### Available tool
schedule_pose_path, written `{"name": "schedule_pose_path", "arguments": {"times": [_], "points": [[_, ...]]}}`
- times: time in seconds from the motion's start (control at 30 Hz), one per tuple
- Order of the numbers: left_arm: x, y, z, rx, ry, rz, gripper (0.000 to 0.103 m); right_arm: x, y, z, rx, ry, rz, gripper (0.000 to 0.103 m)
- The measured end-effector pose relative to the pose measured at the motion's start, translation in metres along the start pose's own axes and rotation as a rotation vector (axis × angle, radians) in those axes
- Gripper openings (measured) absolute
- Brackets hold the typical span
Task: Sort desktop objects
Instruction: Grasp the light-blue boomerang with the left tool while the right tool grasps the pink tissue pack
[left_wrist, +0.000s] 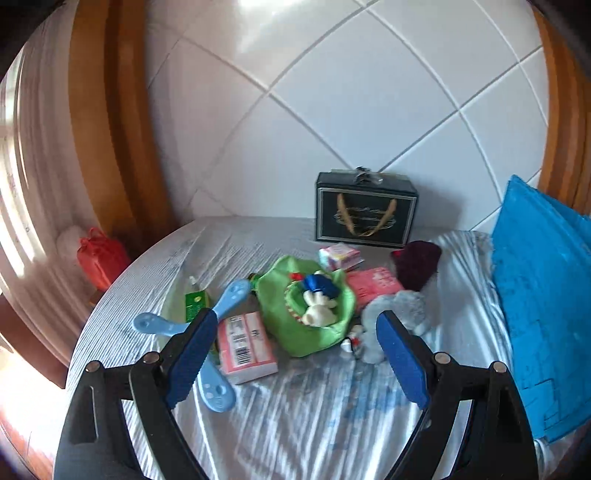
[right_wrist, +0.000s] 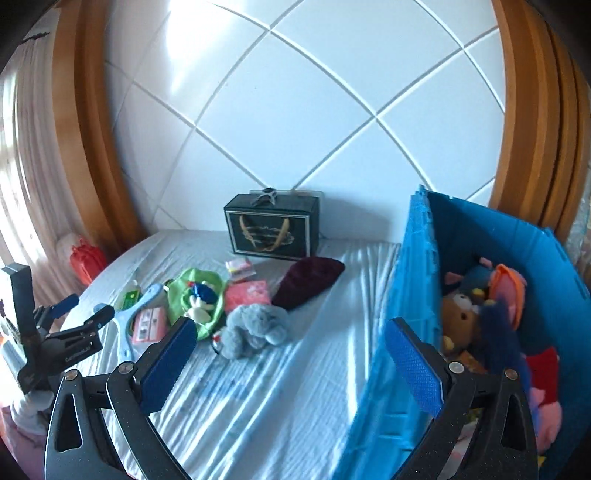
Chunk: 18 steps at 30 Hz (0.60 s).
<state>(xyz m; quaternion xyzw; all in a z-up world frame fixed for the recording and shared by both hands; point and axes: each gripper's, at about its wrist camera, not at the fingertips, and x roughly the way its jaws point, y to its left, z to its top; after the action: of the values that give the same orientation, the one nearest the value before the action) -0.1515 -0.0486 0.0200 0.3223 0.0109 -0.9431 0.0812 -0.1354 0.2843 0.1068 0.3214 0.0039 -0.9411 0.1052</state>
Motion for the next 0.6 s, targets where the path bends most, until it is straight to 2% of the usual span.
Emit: {"name": "schedule_pose_path", "arguments": {"times": [0.13, 0.3, 0.47, 0.6], "points": [[0.047, 0.065, -0.019, -0.052, 0.100, 0.058, 0.088, 0.046, 0.033, -0.008, 0.042, 0.047, 0.005, 0.103], [0.091, 0.123, -0.049, -0.155, 0.196, 0.074, 0.088, 0.111, 0.052, -0.034, 0.074, 0.165, 0.002, 0.103], [0.121, 0.158, -0.077, -0.257, 0.238, 0.104, 0.088, 0.165, 0.049, -0.059, 0.119, 0.274, 0.019, 0.103], [0.144, 0.164, -0.087, -0.312, 0.256, 0.119, 0.088, 0.200, 0.043, -0.066, 0.128, 0.330, 0.024, 0.103]]}}
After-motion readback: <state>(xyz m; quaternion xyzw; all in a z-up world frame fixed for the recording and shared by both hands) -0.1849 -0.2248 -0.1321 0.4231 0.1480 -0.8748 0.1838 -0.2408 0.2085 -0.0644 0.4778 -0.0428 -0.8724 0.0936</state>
